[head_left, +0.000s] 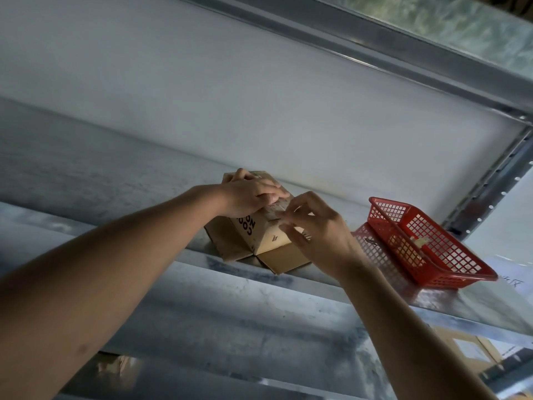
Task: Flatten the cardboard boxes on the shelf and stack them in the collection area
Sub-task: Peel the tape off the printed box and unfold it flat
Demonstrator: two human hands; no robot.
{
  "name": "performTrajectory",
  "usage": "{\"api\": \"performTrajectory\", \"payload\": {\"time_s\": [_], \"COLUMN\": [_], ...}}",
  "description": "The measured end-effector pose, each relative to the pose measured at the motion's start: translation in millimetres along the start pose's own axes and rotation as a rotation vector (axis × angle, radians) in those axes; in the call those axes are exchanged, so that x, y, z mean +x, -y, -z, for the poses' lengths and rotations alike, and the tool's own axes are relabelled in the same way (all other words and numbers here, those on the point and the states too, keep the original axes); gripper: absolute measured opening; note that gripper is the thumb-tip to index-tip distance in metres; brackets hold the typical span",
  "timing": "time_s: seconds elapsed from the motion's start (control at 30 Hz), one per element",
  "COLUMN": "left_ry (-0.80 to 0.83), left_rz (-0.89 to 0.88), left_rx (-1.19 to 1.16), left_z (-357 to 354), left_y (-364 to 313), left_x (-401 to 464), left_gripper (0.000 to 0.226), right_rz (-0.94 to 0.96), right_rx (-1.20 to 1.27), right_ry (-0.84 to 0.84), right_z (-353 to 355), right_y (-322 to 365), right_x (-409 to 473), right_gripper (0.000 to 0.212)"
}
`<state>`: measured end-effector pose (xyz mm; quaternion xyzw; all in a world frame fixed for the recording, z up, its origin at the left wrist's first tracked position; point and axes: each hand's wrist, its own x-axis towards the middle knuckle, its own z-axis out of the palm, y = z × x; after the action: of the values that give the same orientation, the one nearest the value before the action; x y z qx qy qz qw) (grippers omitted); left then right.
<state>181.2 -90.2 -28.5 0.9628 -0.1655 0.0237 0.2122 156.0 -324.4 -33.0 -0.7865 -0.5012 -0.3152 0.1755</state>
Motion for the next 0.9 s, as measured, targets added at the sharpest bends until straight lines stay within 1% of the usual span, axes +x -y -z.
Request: {"api": "performTrajectory", "payload": {"time_s": [0.07,0.13,0.2,0.3,0.47,0.67,0.8,0.9], "left_ry": [0.001,0.005,0.006,0.001,0.006,0.006,-0.001,-0.001], "left_rz": [0.0,0.002,-0.001,0.001,0.009,0.019,0.015,0.017], "left_rx": [-0.008,-0.019,-0.012,-0.009,-0.022,-0.033,-0.033,-0.051], "left_z": [1,1,1,1,1,2,0,0], "left_y": [-1,-1,-1,0,-1,-3,-1,0], "left_x": [-1,-1,-2,-2,-2,-4,-3,-2], "left_gripper": [0.04,0.041,0.041,0.04,0.04,0.039,0.039,0.039], "right_rz": [0.033,0.078,0.146,0.195,0.167,0.046,0.059,0.059], "right_rx": [-0.04,-0.138,-0.21,-0.225,-0.238,-0.244,-0.24,-0.264], "right_ry": [-0.003,-0.047,-0.118,-0.172,-0.156,-0.113,-0.087,-0.101], "right_z": [-2,-6,-8,-9,-11,-13,-12,-14], "right_y": [-1,0,1,2,5,9,7,6], "right_x": [-2,-4,-5,-7,-5,2,3,4], "right_gripper": [0.017,0.01,0.008,0.009,0.01,0.008,0.007,0.011]}}
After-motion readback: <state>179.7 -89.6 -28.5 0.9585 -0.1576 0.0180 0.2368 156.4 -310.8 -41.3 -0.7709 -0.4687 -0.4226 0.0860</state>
